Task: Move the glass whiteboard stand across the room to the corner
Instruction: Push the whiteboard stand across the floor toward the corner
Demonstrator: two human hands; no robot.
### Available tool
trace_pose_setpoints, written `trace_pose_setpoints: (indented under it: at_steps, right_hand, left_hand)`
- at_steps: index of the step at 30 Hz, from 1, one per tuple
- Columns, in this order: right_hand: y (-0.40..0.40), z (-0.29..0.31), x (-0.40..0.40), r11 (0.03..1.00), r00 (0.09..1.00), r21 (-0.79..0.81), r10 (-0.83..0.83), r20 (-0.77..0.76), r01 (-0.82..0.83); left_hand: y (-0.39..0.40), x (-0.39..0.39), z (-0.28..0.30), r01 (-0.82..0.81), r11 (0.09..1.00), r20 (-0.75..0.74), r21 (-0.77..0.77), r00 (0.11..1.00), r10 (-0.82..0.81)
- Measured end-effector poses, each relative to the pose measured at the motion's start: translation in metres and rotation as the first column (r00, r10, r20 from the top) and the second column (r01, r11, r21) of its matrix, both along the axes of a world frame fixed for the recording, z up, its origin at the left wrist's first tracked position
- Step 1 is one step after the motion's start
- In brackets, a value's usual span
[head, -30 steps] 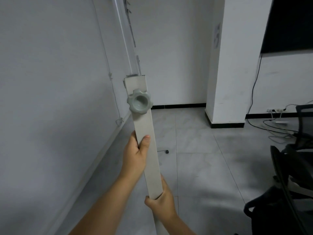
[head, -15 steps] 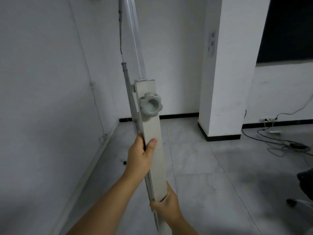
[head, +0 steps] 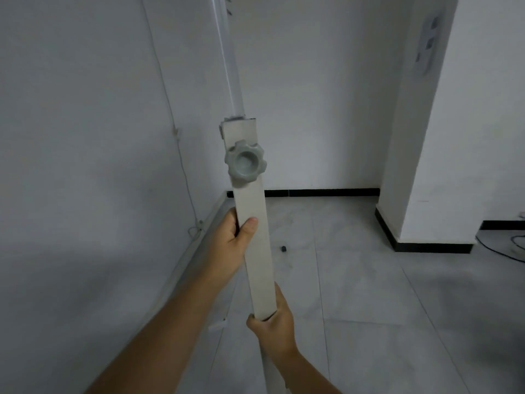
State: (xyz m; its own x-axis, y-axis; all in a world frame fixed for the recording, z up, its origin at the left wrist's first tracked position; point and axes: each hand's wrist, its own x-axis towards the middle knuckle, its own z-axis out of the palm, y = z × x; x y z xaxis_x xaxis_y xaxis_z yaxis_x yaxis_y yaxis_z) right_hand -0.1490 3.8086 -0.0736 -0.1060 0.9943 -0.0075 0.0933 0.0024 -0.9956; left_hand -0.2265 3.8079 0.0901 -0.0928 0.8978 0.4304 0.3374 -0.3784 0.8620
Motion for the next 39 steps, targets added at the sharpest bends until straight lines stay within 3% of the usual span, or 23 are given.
trace_pose_setpoints:
  at_steps: [24,27,32,39]
  right_hand:
    - [0.392,0.012,-0.122,0.997,0.998,-0.057,-0.058,0.018,0.059]
    - [0.426,0.015,-0.129,0.998,1.000,-0.054,-0.012,-0.012,0.011]
    - [0.476,0.022,-0.138,0.992,0.992,-0.077,0.106,0.075,-0.100]
    - [0.522,0.019,-0.164,0.954,0.962,-0.122,0.274,-0.005,-0.272]
  left_hand:
    - [0.401,-0.126,0.003,0.049,0.998,0.013,-0.035,0.999,-0.048]
    - [0.435,-0.133,0.002,-0.002,0.999,0.018,-0.053,1.000,0.003]
    - [0.477,-0.143,0.005,-0.103,0.990,0.133,-0.096,0.984,0.115]
    - [0.524,-0.137,0.009,-0.514,0.857,0.106,-0.036,0.851,0.515]
